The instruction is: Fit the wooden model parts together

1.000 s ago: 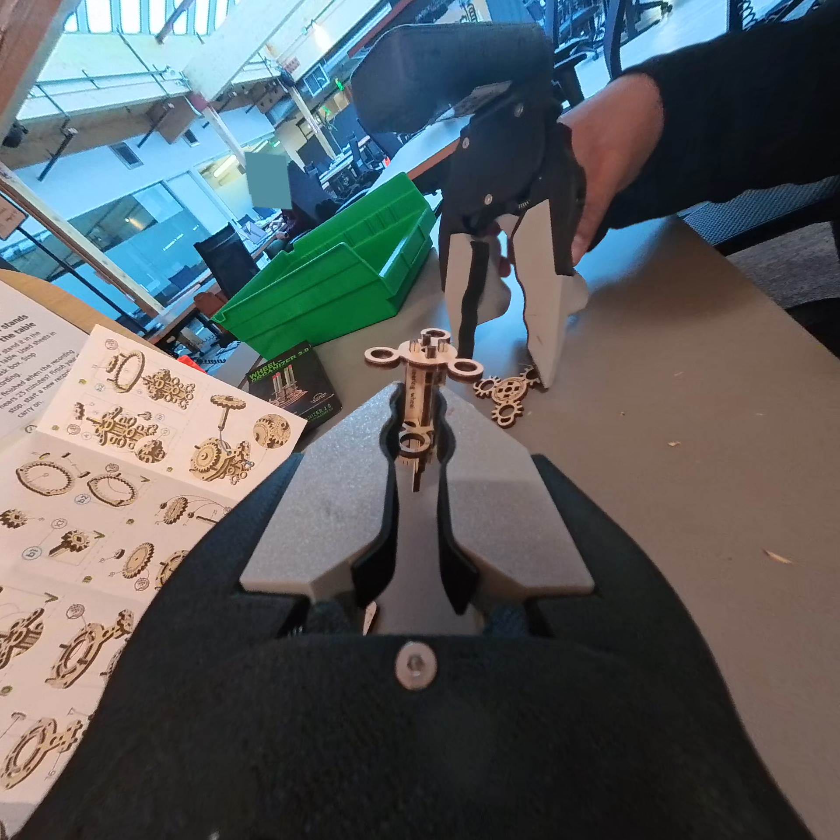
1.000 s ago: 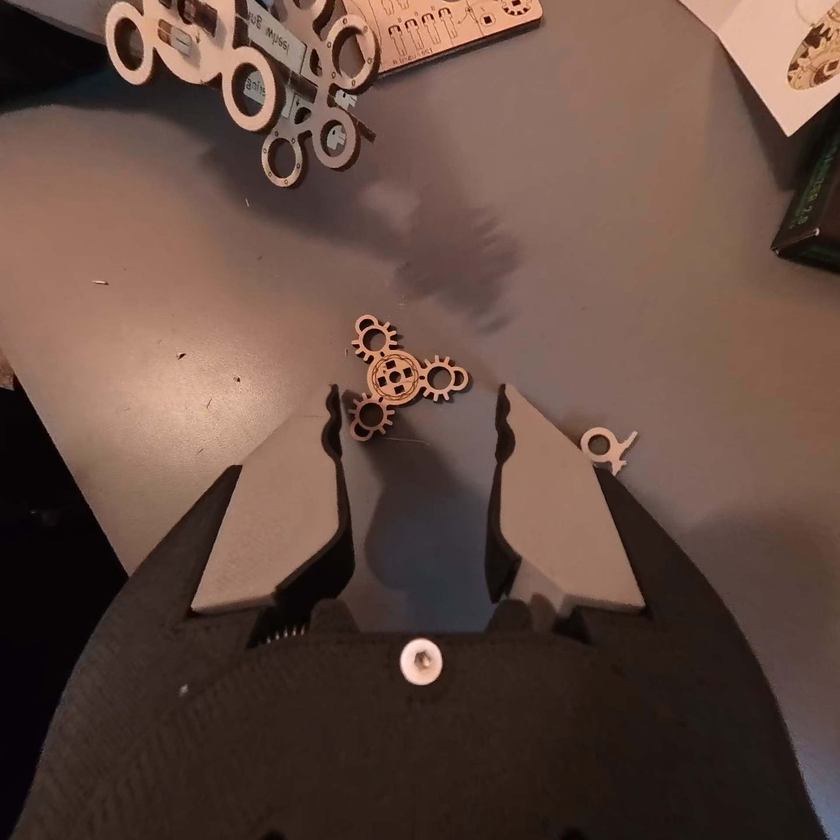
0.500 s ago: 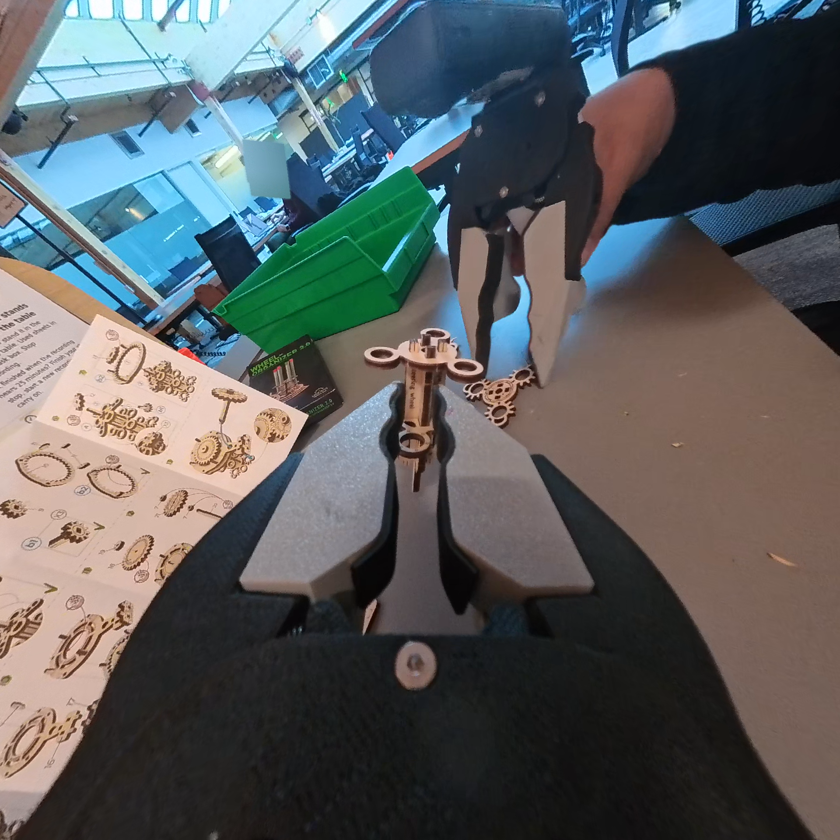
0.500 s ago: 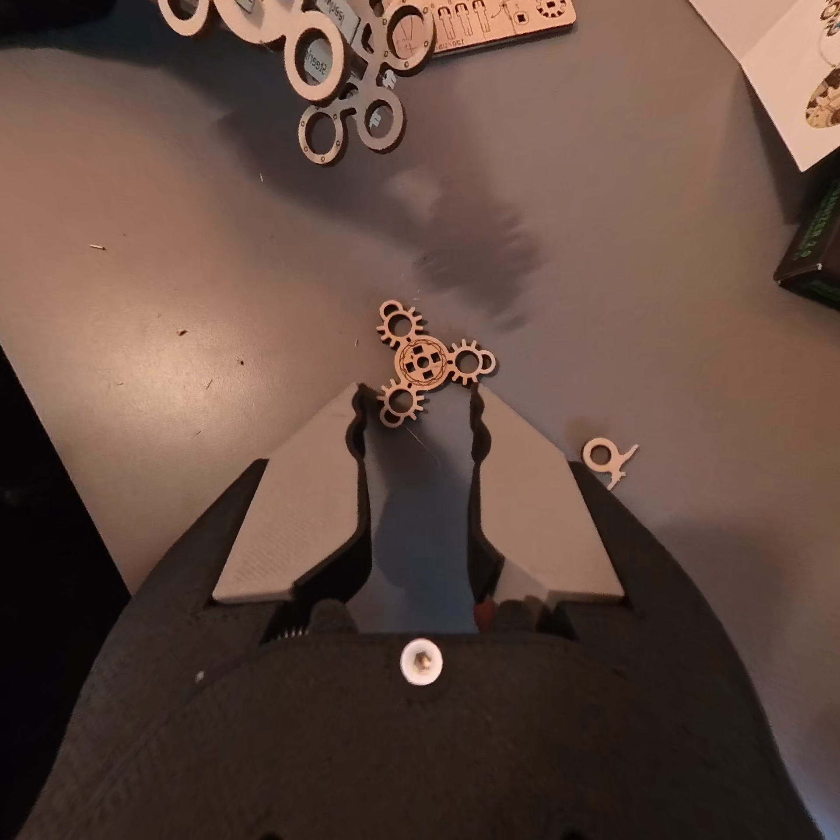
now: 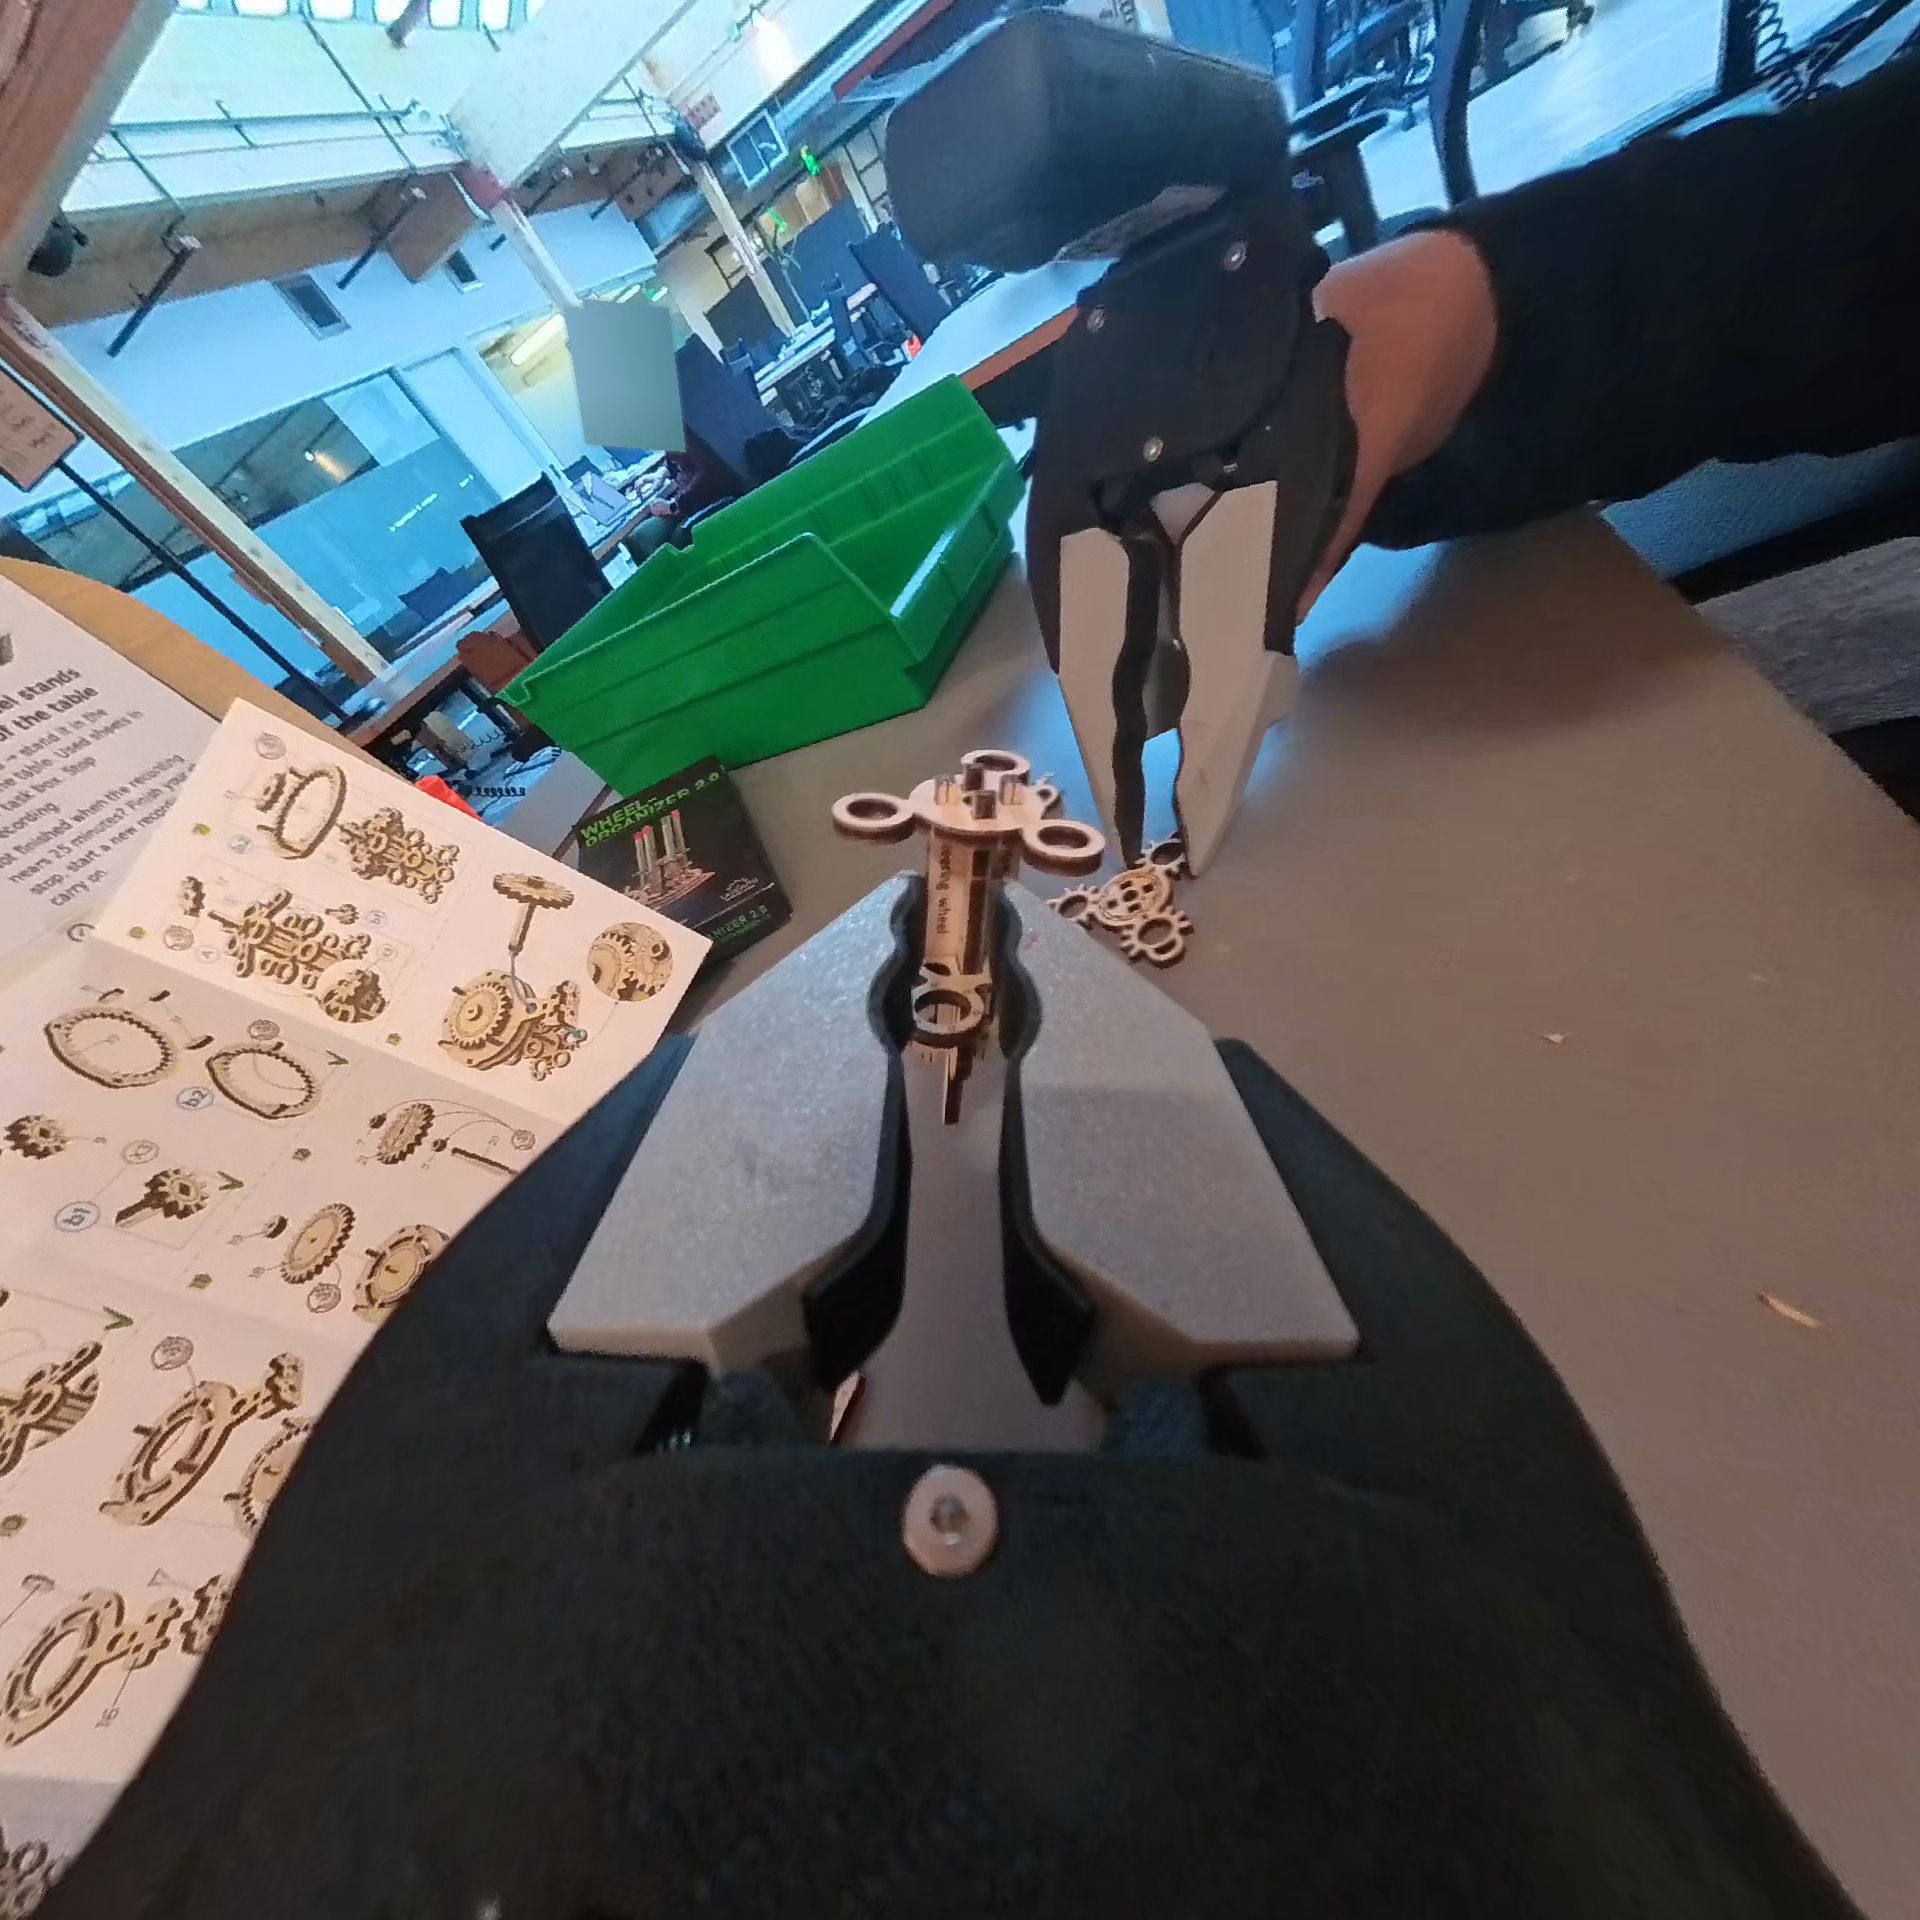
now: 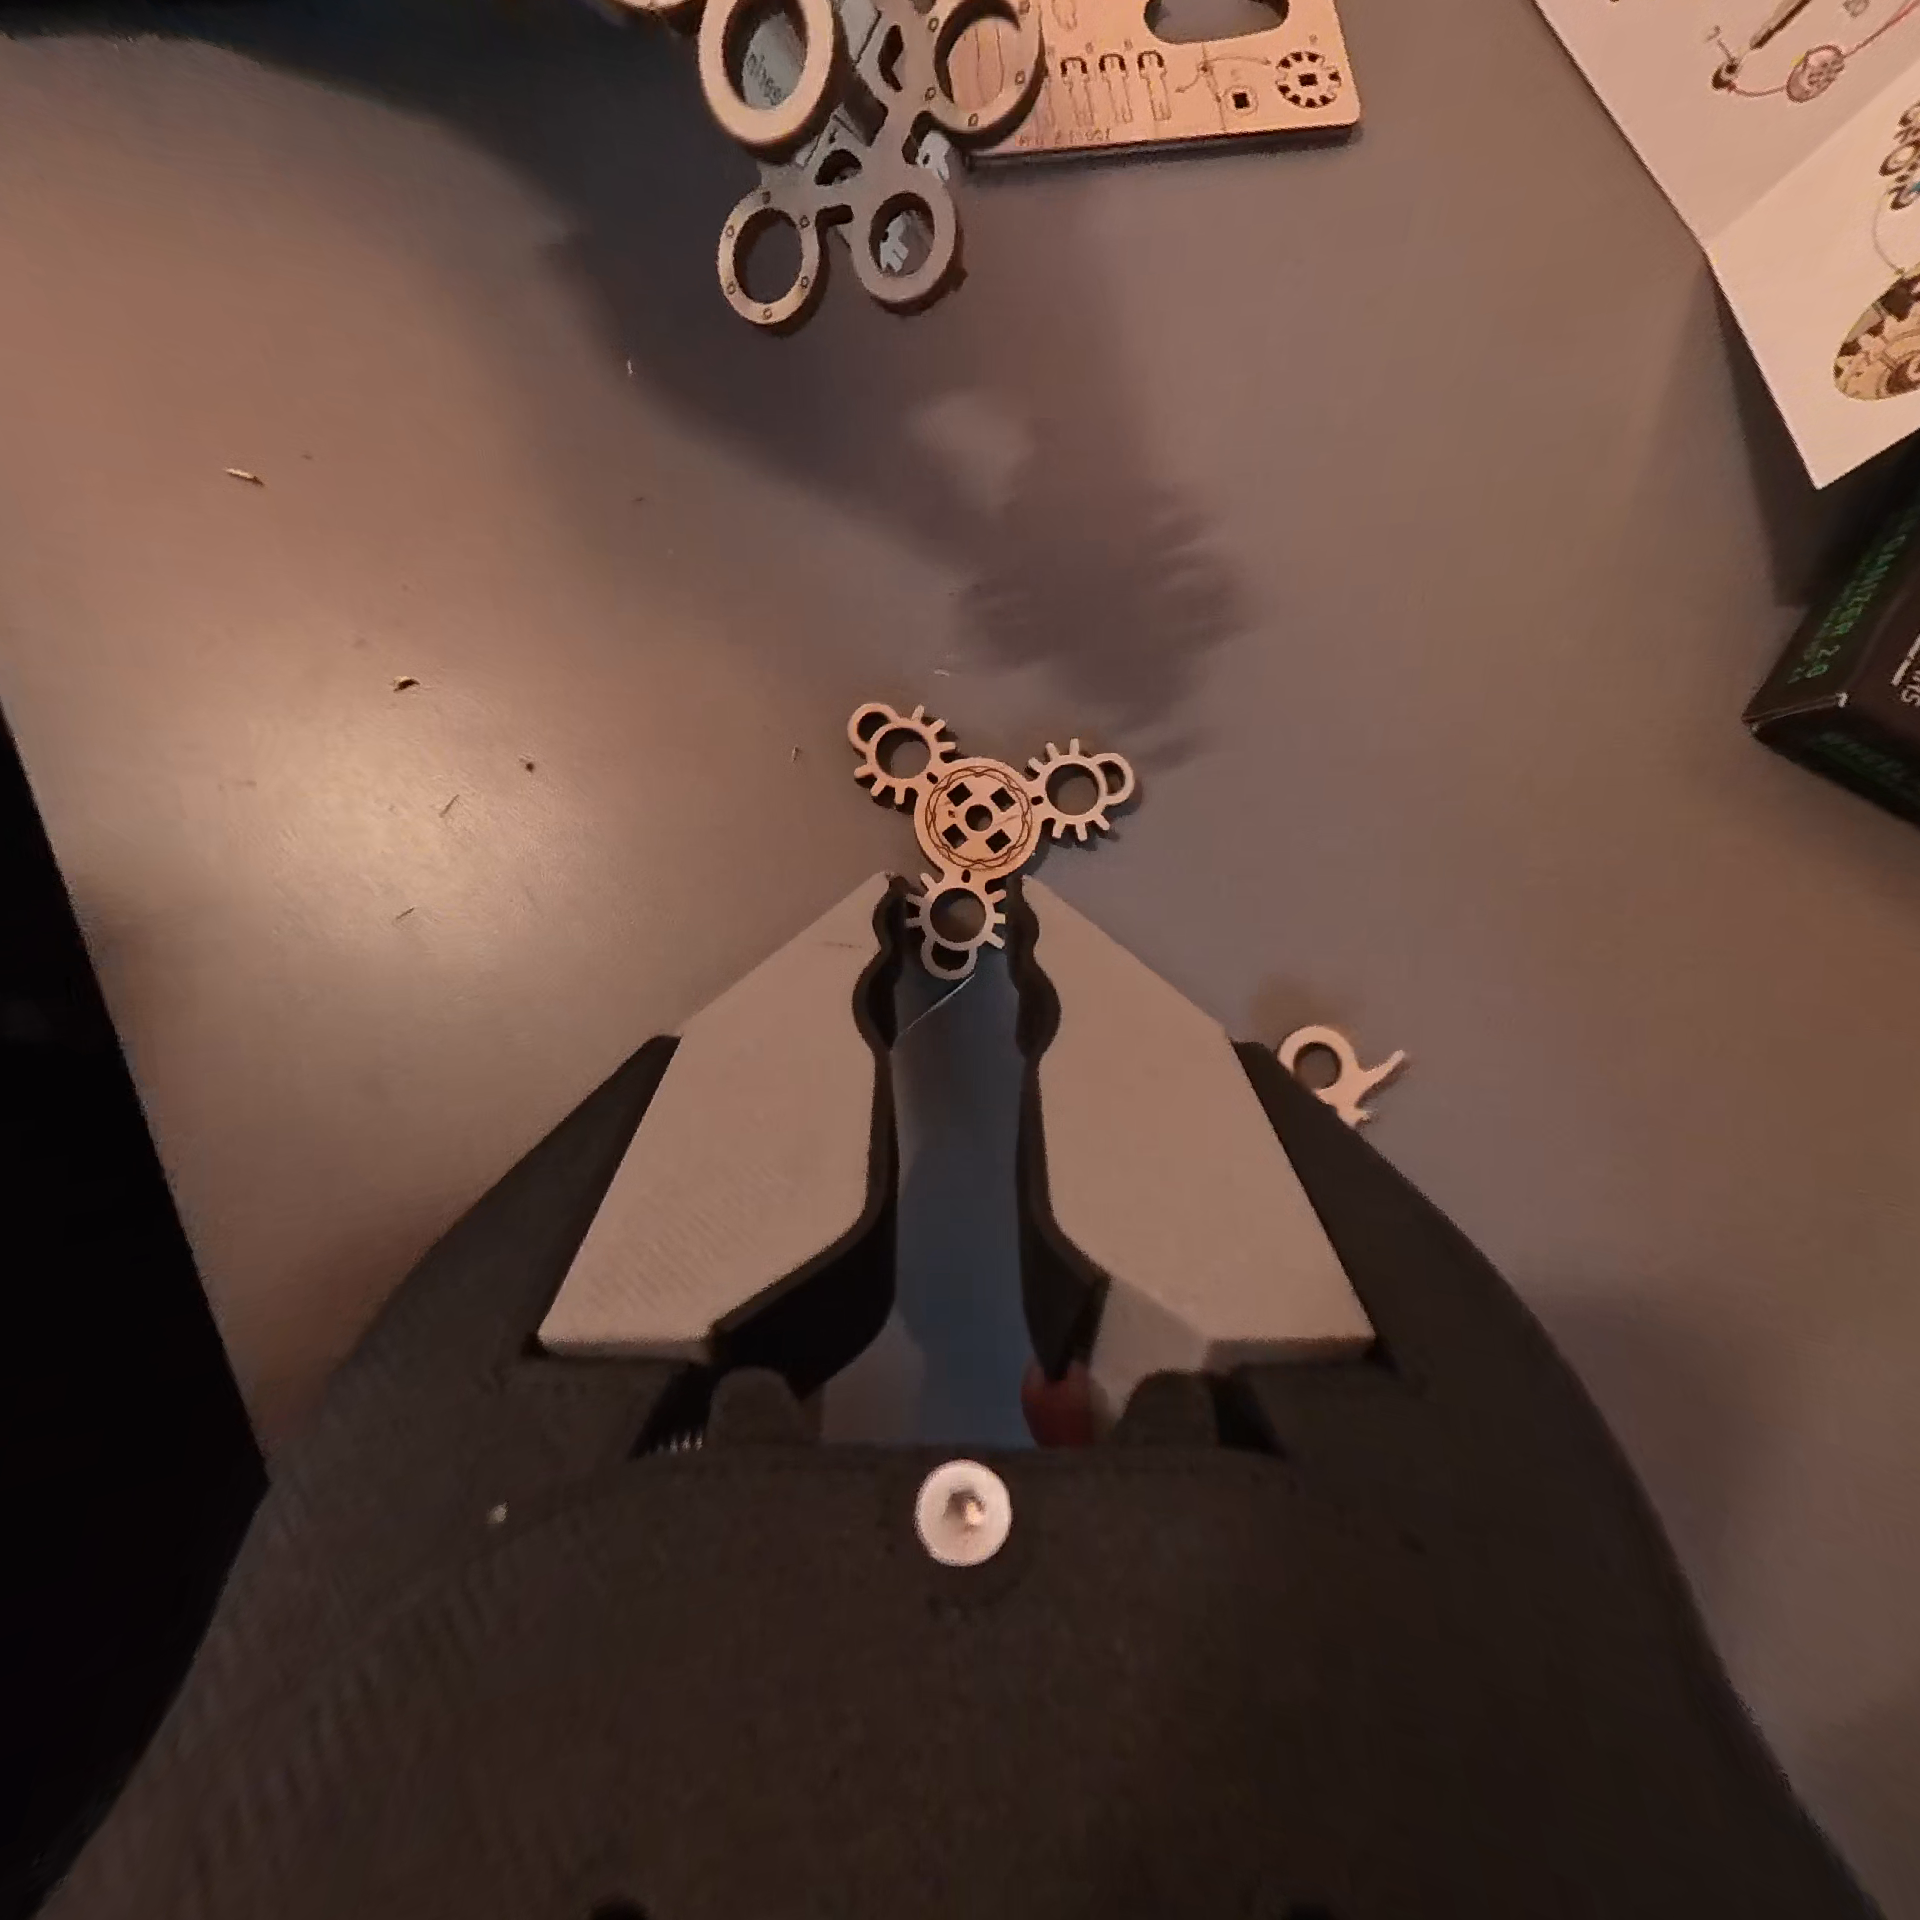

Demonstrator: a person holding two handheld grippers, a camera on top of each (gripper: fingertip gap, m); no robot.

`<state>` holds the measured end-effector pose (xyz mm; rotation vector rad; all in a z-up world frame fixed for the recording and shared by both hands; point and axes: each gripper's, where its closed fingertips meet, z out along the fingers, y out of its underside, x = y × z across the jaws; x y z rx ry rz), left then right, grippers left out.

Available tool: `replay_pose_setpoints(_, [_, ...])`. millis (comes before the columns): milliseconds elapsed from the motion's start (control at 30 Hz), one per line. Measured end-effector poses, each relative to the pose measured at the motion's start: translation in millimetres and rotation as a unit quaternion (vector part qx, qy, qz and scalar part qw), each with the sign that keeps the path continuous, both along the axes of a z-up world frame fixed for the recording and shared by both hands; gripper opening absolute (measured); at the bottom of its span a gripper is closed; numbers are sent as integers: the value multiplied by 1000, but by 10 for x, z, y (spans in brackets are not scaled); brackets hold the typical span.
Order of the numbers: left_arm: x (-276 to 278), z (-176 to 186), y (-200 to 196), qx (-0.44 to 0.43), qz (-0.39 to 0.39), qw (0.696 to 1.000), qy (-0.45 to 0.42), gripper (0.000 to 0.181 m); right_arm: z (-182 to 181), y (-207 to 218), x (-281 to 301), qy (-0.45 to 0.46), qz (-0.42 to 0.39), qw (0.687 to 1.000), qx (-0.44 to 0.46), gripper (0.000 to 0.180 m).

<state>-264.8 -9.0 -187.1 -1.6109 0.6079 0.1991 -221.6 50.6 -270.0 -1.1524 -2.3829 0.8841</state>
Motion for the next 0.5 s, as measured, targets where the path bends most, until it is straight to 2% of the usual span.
replay_pose_setpoints(333, [-127,39,41,0,42,999,-32,8,58,90,-67,71,49,996,-1,15])
replay_pose_setpoints(500, [-192,87,32,2,47,996,-71,8,193,128,-98,108,47,993,-27,15])
